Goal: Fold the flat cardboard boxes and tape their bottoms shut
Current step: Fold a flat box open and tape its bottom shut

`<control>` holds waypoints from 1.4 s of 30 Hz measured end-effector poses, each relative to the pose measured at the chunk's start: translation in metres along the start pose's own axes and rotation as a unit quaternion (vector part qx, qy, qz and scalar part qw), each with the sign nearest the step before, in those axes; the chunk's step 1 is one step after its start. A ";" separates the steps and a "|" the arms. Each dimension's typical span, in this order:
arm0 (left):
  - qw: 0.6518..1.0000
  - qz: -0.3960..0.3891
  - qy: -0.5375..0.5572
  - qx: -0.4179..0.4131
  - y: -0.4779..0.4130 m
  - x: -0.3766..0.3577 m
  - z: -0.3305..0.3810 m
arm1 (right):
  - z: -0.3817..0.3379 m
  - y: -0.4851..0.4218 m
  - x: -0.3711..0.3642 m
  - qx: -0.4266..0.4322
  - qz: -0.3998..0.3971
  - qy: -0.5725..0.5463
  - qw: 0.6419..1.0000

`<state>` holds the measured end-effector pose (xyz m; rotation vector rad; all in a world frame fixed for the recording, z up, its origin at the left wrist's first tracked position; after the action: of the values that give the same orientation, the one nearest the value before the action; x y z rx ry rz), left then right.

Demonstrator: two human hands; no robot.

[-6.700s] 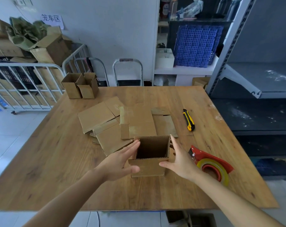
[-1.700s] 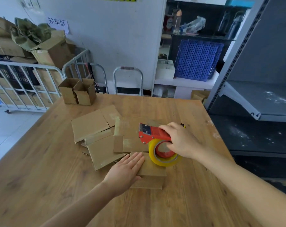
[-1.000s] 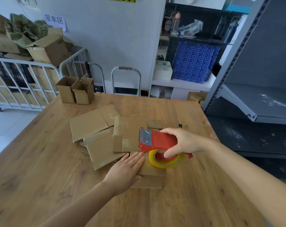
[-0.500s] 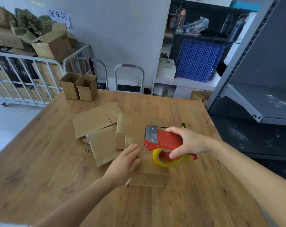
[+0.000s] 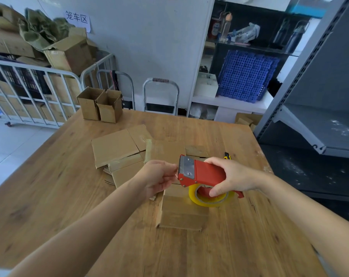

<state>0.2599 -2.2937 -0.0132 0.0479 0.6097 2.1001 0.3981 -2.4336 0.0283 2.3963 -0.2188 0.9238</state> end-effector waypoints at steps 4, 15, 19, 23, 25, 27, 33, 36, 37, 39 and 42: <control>1.000 0.008 -0.015 -0.001 0.001 0.002 0.002 | -0.003 0.002 0.000 -0.003 -0.001 0.006 1.000; 0.995 -0.007 -0.092 -0.027 0.001 0.003 0.007 | -0.011 0.005 0.001 -0.031 -0.009 0.058 0.998; 0.997 0.004 -0.076 -0.025 -0.001 0.012 -0.003 | -0.016 0.005 0.000 -0.024 -0.017 0.083 0.996; 0.997 0.003 -0.075 -0.019 -0.003 0.022 -0.003 | -0.025 0.004 0.002 -0.009 -0.015 0.093 0.996; 0.997 0.013 -0.068 -0.015 -0.004 0.030 -0.001 | -0.029 0.001 0.004 -0.003 -0.010 0.098 0.995; 0.997 0.016 -0.072 -0.010 -0.005 0.037 -0.002 | -0.034 -0.002 0.007 0.004 -0.009 0.116 0.993; 0.998 0.009 -0.065 0.000 -0.012 0.048 -0.012 | -0.042 0.002 0.007 0.029 -0.016 0.127 0.991; 0.998 -0.001 -0.060 -0.002 -0.013 0.045 -0.012 | -0.038 0.007 0.008 0.025 -0.003 0.131 0.991; 0.998 -0.006 -0.063 -0.002 -0.014 0.043 -0.011 | -0.038 0.009 0.008 0.026 0.001 0.130 0.991; 0.998 -0.013 -0.068 -0.001 -0.017 0.041 -0.008 | -0.040 0.012 0.012 0.021 0.007 0.127 0.992; 0.997 0.009 -0.074 0.008 -0.025 0.062 -0.008 | -0.031 0.024 0.029 -0.003 0.017 0.139 0.990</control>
<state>0.2412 -2.2365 -0.0428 0.2163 0.5393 2.0877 0.3939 -2.4355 0.0769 2.2317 -0.1556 1.2574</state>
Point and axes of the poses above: each hand's wrist, its own y-axis away from the middle knuckle, its own x-axis out of the back of the hand, z = x × y, the point moved 7 cm from there along -y, towards the middle knuckle, and after that the axes turned 6 degrees about -x, right-handed, at the moved point
